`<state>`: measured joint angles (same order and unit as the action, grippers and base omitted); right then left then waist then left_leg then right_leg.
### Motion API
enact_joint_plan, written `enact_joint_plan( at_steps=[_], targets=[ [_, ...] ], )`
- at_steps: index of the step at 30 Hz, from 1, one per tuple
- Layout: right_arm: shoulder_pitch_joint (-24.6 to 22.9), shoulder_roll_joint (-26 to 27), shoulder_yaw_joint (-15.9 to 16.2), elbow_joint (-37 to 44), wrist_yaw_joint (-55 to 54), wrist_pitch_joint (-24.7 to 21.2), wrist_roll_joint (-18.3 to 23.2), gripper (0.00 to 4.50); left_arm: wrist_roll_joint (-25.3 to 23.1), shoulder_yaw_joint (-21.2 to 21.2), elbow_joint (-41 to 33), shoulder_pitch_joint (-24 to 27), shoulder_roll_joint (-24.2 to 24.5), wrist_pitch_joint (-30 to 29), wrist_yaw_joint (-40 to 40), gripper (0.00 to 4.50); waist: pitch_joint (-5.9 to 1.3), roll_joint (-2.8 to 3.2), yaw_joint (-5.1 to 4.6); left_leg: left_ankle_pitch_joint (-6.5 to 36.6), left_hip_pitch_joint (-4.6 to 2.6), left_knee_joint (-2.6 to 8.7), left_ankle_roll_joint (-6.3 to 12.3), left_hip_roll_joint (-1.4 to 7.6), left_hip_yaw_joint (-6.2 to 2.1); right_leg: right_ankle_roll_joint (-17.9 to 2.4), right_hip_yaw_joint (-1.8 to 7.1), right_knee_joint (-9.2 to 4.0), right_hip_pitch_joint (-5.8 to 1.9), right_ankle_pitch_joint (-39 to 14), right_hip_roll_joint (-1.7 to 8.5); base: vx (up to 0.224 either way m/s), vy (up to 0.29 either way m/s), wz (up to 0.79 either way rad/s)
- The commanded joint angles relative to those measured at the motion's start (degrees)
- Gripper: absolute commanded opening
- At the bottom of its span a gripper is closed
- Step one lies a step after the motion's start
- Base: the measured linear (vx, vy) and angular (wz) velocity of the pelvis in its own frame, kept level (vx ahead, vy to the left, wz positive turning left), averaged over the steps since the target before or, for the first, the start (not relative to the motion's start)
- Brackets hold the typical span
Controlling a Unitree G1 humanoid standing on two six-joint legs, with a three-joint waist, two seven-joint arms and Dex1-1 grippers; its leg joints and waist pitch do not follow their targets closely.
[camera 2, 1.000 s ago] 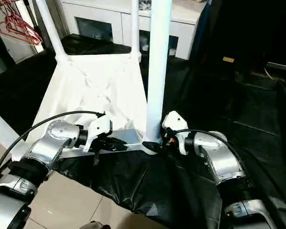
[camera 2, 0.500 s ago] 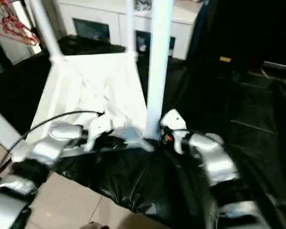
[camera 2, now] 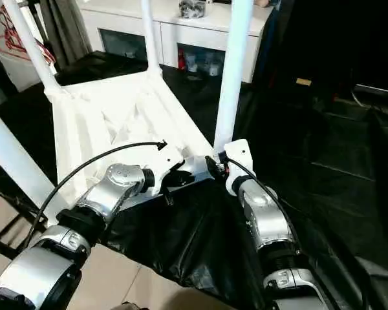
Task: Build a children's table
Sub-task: Rotate leg to tighten
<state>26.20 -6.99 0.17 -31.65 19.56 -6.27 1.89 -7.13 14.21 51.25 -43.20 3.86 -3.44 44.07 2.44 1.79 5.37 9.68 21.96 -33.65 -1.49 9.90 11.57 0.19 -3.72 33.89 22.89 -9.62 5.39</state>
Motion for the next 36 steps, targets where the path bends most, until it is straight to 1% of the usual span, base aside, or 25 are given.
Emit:
enact_joint_plan(
  at_steps=[1,2,3,4,5,6,8,9,12,13,14,15,16,18,19,20,22,23,24,26,28,30,33,34,36],
  targets=[
    [-1.06,3.26,5.15,2.44,6.88,-0.43,1.36,3.45,0.67,0.71,0.36,-1.04,-3.1,1.57,-0.39,0.0,-3.22,-0.67,-0.13,18.59,-1.3,4.64,0.85,3.19,-1.96,-10.18,2.39,-4.93,-1.93,-19.07,3.83,0.0,0.0,0.0],
    [-1.19,2.06,5.27,2.66,7.63,-0.21,1.19,3.69,0.98,0.86,-0.5,-0.58,-2.22,2.04,1.11,0.0,-3.22,-0.75,-0.15,18.9,-1.35,4.64,0.73,3.2,-1.95,-10.16,2.4,-4.99,-1.9,-19.41,3.86,0.0,0.0,0.0],
    [-1.21,1.71,5.32,2.69,7.83,-0.1,1.17,3.76,1.09,0.91,-0.77,-0.43,-1.97,2.14,1.57,0.0,-3.26,-0.78,-0.08,19.02,-1.37,4.61,0.8,3.19,-1.95,-10.14,2.39,-4.96,-1.96,-19.48,3.85,0.0,0.0,0.0],
    [-1.1,0.8,5.28,2.54,8.45,0.26,1.1,3.79,1.41,0.95,-1.51,-0.03,-1.29,2.4,2.85,0.0,-3.24,-0.78,-0.1,18.84,-1.27,4.66,0.86,3.23,-1.97,-10.14,2.42,-4.91,-1.99,-19.2,3.87,0.0,0.0,0.0],
    [-0.77,-1.45,4.8,2.27,10.59,0.52,1.39,3.85,2.59,1.0,-3.82,1.37,0.42,3.24,6.8,0.0,-3.39,-0.77,-0.06,18.21,-1.11,4.68,0.95,3.32,-2.12,-10.45,2.35,-4.66,-2.23,-18.08,3.97,0.0,0.0,0.0],
    [-0.77,-1.45,4.8,2.27,10.59,0.52,1.39,4.12,2.59,1.0,-3.82,1.37,0.42,3.24,6.8,0.0,-3.4,-0.79,-0.14,17.33,-0.9,4.62,1.43,3.3,-2.04,-10.88,2.35,-4.47,-2.34,-16.52,3.92,0.0,0.0,0.0],
    [-0.87,-4.38,5.44,3.07,15.52,0.98,1.55,4.12,3.64,0.94,-6.0,3.23,2.51,4.19,10.97,0.0,-3.39,-0.79,-0.29,16.92,-1.03,4.49,1.88,3.33,-1.87,-11.52,2.39,-4.44,-2.15,-15.48,3.83,0.0,0.0,0.0],
    [-0.9,-4.61,5.52,3.18,15.97,1.02,1.56,4.12,3.71,0.93,-6.15,3.38,2.68,4.28,11.28,0.0,-3.4,-0.83,-0.19,16.4,-0.9,4.43,2.3,3.35,-1.88,-11.94,2.37,-4.28,-2.32,-14.74,3.88,0.0,0.0,0.0],
    [-1.49,-7.47,6.3,4.99,22.04,1.24,2.59,4.12,4.3,1.07,-8.2,5.13,5.05,4.71,14.89,0.0,-3.38,-0.9,0.0,15.29,-1.05,4.27,2.9,3.44,-1.61,-12.65,2.45,-4.2,-2.13,-13.86,3.84,0.0,0.0,0.0],
    [-1.49,-7.47,6.3,4.99,22.04,1.24,2.59,4.12,4.3,1.07,-8.2,5.13,5.05,4.71,14.89,0.0,-3.36,-0.89,0.06,15.31,-0.91,4.29,2.97,3.48,-1.69,-12.75,2.4,-4.08,-2.33,-13.91,3.91,0.0,0.0,0.0],
    [-2.11,-9.8,6.94,6.63,27.3,1.38,3.46,4.12,5.29,1.07,-10.33,6.44,6.93,4.96,18.15,0.0,-3.32,-0.92,0.2,15.54,-0.99,4.31,3.14,3.54,-1.63,-12.62,2.37,-4.1,-2.26,-14.55,3.85,0.0,0.0,0.0],
    [-2.29,-10.81,7.28,7.02,29.34,1.58,3.66,4.12,5.8,1.11,-11.48,7.02,7.76,4.71,19.66,0.0,-3.33,-0.8,0.3,15.75,-0.91,4.37,3.17,3.75,-1.69,-12.7,2.32,-3.97,-2.34,-14.64,3.86,0.0,0.0,0.0],
    [-2.45,-11.75,7.65,7.29,31.12,1.63,3.8,4.12,6.17,1.18,-12.47,7.5,8.55,4.65,20.93,0.0,-3.3,-1.0,0.23,15.91,-0.93,4.4,3.16,3.81,-1.64,-12.75,2.33,-3.96,-2.22,-14.69,3.78,0.0,0.0,0.0],
    [-2.84,-14.01,8.63,8.1,35.32,1.55,4.23,4.12,6.85,1.19,-14.53,8.49,10.51,4.39,24.1,0.0,-3.25,-0.85,0.16,16.74,-0.99,4.44,2.76,3.79,-1.66,-12.88,2.35,-3.94,-2.15,-15.66,3.8,0.0,0.0,0.0],
    [-2.86,-14.09,8.67,8.13,35.47,1.54,4.24,4.12,6.87,1.19,-14.58,8.52,10.58,4.39,24.21,0.0,-3.19,-0.89,0.13,16.87,-1.01,4.49,2.71,3.82,-1.62,-12.87,2.39,-4.02,-2.09,-16.02,3.79,0.0,0.0,0.0],
    [-3.03,-14.84,9.04,8.64,37.02,1.28,4.55,4.12,7.07,1.15,-14.93,8.74,11.22,4.37,25.27,0.0,-3.17,-1.13,0.16,16.78,-1.0,4.44,2.58,3.78,-1.61,-12.79,2.43,-4.01,-2.06,-16.67,3.87,0.0,0.0,0.0],
    [-3.22,-15.65,9.41,9.26,38.72,1.0,4.9,4.12,7.27,1.07,-15.25,8.96,11.96,4.39,26.54,0.0,-3.07,-1.01,0.14,17.33,-1.05,4.54,2.26,3.78,-1.61,-12.51,2.45,-4.16,-1.92,-17.95,3.82,0.0,0.0,0.0],
    [-3.29,-16.2,9.45,9.91,40.0,0.5,5.38,3.98,7.41,1.0,-15.74,9.22,12.73,4.46,27.82,0.0,-3.11,-1.02,0.24,17.48,-1.15,4.53,2.15,3.82,-1.63,-12.27,2.5,-4.19,-1.91,-18.15,3.86,0.0,0.0,0.0],
    [-3.31,-16.3,9.45,10.09,40.32,0.31,5.54,3.79,7.49,0.99,-15.88,9.27,12.93,4.41,28.2,0.0,-3.13,-1.19,0.26,16.95,-1.02,4.54,2.26,3.82,-1.65,-12.31,2.51,-4.05,-1.97,-17.75,3.9,0.0,0.0,0.0],
    [-3.36,-16.67,9.54,10.61,41.34,-0.25,6.02,3.74,7.89,1.06,-16.56,9.49,13.55,4.04,29.38,0.0,-3.18,-1.15,0.28,16.47,-1.06,4.55,2.31,3.88,-1.65,-12.48,2.5,-3.96,-1.94,-17.02,3.86,0.0,0.0,0.0],
    [-3.42,-17.24,10.24,10.82,42.86,-0.23,5.87,3.44,8.32,1.18,-17.51,9.76,14.08,3.57,30.33,0.0,-3.19,-1.15,0.26,16.05,-1.05,4.52,2.23,3.86,-1.6,-12.88,2.51,-3.89,-1.9,-16.22,3.85,0.0,0.0,0.0],
    [-3.45,-17.44,10.56,10.81,43.52,-0.14,5.72,3.31,8.41,1.23,-17.84,9.84,14.27,3.43,30.72,0.0,-3.24,-1.14,0.35,15.59,-1.01,4.42,2.41,3.81,-1.54,-13.25,2.48,-3.75,-1.96,-15.26,3.83,0.0,0.0,0.0],
    [-3.6,-17.5,10.83,11.14,43.87,-0.15,5.8,3.01,8.5,1.5,-18.07,9.84,14.58,3.21,31.43,0.0,-3.2,-1.19,0.41,15.36,-1.01,4.4,2.43,3.79,-1.55,-13.31,2.47,-3.77,-1.97,-15.27,3.87,0.0,0.0,0.0],
    [-3.62,-17.49,10.84,11.2,43.9,-0.19,5.84,3.01,8.5,1.51,-18.07,9.83,14.58,3.2,31.47,0.0,-3.2,-1.17,0.42,15.39,-1.03,4.4,2.37,3.8,-1.55,-13.31,2.48,-3.77,-1.96,-15.42,3.88,0.0,0.0,0.0],
    [-3.92,-17.46,10.9,11.96,44.42,-0.58,6.21,2.82,8.41,1.6,-18.05,9.87,14.65,3.13,31.83,0.0,-3.19,-1.11,0.49,15.51,-1.09,4.42,2.22,3.81,-1.56,-13.23,2.49,-3.76,-1.95,-15.41,3.81,0.0,0.0,0.0]
  ],
)
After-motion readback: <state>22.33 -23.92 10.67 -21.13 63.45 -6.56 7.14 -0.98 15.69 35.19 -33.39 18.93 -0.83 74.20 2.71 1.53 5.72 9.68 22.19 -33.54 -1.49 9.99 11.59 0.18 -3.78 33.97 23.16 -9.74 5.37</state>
